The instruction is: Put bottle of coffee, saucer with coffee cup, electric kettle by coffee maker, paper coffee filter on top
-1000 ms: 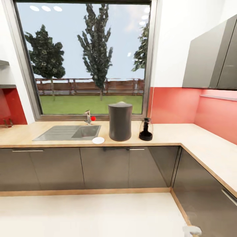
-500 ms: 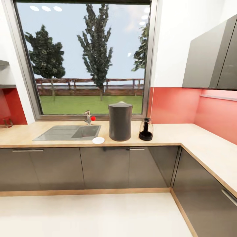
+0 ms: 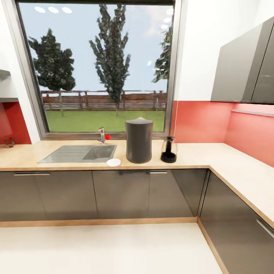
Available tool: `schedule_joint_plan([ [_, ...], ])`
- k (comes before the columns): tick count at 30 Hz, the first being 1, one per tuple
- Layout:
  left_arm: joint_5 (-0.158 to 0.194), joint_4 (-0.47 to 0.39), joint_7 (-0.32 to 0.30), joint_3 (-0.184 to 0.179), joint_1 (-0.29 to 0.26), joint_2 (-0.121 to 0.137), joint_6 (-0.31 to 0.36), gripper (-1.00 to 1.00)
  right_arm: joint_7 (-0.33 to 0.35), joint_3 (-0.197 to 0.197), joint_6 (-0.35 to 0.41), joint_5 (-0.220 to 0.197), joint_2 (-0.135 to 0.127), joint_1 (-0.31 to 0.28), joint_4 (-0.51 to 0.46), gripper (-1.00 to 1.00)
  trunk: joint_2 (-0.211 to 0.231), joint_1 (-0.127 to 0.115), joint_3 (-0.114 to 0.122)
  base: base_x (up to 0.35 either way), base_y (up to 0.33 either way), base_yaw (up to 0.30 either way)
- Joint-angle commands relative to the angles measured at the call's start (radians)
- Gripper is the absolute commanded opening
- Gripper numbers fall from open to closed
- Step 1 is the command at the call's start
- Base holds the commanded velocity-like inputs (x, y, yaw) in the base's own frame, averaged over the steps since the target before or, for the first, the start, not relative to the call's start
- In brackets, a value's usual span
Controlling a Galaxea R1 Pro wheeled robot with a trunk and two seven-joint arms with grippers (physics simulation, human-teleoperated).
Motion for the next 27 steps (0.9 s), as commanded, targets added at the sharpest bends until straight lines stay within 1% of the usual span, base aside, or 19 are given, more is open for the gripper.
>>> schedule_joint_plan([
  [1,-0.006,-0.022,-0.003,0.001,0.000,-0.007,0.009,1.00,-0.004,-0.008,-0.004,0.010,0.000,-0.001,0.001,1.00,-0.001,0.000,-0.001,0.171,0.016,0.000],
  [2,-0.017,-0.033,0.001,0.000,0.000,-0.009,0.016,1.00,-0.003,-0.007,-0.004,0.010,0.000,-0.001,0.001,1.00,-0.001,0.000,-0.001,0.204,0.036,0.000],
  [4,-0.060,-0.071,0.023,0.002,0.000,-0.009,0.068,1.00,-0.002,-0.005,-0.004,0.010,-0.001,-0.001,0.000,1.00,-0.001,0.000,-0.001,0.256,0.111,0.000],
  [7,-0.081,-0.089,0.036,0.005,0.000,0.005,0.122,1.00,-0.001,-0.004,-0.005,0.011,-0.003,-0.001,-0.001,1.00,-0.001,0.000,-0.001,0.281,0.185,0.000],
  [9,-0.087,-0.100,0.044,0.007,0.000,0.009,0.142,1.00,-0.001,-0.004,-0.004,0.013,-0.006,-0.001,-0.005,1.00,-0.001,0.000,-0.001,0.290,0.211,0.000],
  [11,-0.089,-0.113,0.053,0.008,0.000,0.009,0.151,1.00,0.003,-0.003,-0.004,0.015,-0.016,-0.001,-0.014,1.00,-0.001,0.000,-0.001,0.292,0.215,0.000],
  [14,-0.090,-0.127,0.061,0.008,0.000,0.009,0.157,1.00,0.021,-0.001,-0.006,0.029,-0.057,-0.001,-0.020,1.00,-0.001,0.000,-0.001,0.294,0.211,0.000],
  [16,-0.090,-0.108,0.062,0.008,0.000,0.010,0.150,1.00,0.053,-0.001,-0.014,0.033,-0.093,-0.001,-0.014,1.00,-0.001,0.000,-0.001,0.295,0.213,0.000],
  [18,-0.090,-0.065,0.063,0.010,0.000,0.006,0.135,1.00,0.096,-0.001,-0.018,0.032,-0.122,0.000,0.001,1.00,-0.001,0.000,-0.001,0.296,0.218,0.000],
  [19,-0.096,-0.029,0.063,0.009,0.000,-0.012,0.094,1.00,0.136,-0.001,-0.018,0.031,-0.139,0.000,0.008,1.00,-0.001,0.000,-0.001,0.296,0.220,0.000],
  [22,-0.100,-0.003,0.063,0.007,0.000,-0.028,0.041,1.00,0.166,-0.001,-0.018,0.030,-0.146,0.000,0.012,1.00,-0.001,0.000,-0.001,0.296,0.219,0.000],
  [25,-0.103,0.020,0.062,0.006,0.000,-0.036,0.009,1.00,0.183,-0.001,-0.021,0.029,-0.140,0.000,0.014,1.00,-0.001,0.000,-0.001,0.296,0.216,0.000],
  [27,-0.103,0.024,0.062,0.005,0.000,-0.036,0.006,1.00,0.184,-0.001,-0.022,0.029,-0.138,0.000,0.014,1.00,-0.001,0.000,-0.001,0.296,0.215,0.000],
])
